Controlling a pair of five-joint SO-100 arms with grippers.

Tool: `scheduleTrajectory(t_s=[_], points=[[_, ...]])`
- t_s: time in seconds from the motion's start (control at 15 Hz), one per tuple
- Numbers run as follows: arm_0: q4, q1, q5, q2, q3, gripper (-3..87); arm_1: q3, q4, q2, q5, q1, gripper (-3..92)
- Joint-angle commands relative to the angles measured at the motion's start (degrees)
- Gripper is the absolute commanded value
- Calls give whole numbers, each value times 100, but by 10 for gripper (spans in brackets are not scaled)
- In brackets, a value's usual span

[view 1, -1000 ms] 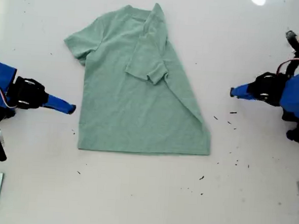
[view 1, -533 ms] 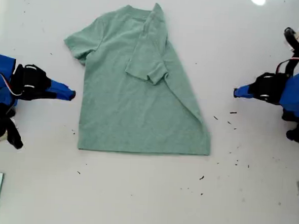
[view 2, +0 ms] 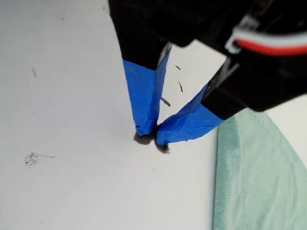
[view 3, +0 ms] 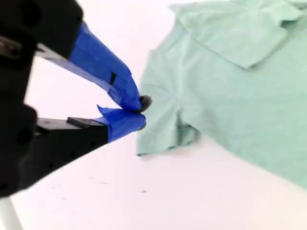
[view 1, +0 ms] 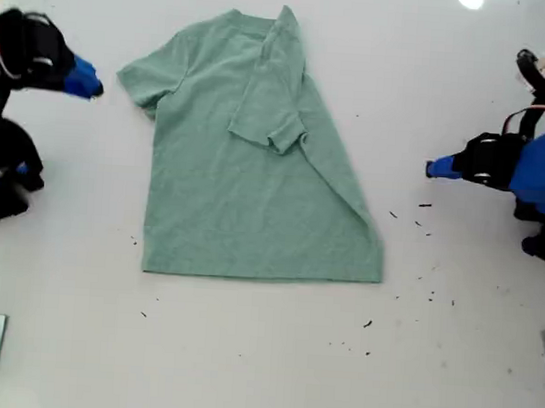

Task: Fold t shirt

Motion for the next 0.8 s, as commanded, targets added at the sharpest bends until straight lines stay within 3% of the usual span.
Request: scheduleTrajectory(t_s=[0.0, 0.07, 0.13, 0.4, 0.73], points=[[141, -800, 738, -817, -1222, 247, 343, -44, 26, -132, -18, 26], [141, -844, 800, -1134, -1477, 341, 343, -44, 26, -123, -70, 26], [141, -782, 817, -1441, -1661, 367, 343, -44, 26, -114, -105, 26], [-308, -773, 712, -1775, -1116, 379, 343, -44, 26, -70, -105, 26], [-1942, -1169, 510, -1890, 923, 383, 343, -44, 26, -149, -88, 26]])
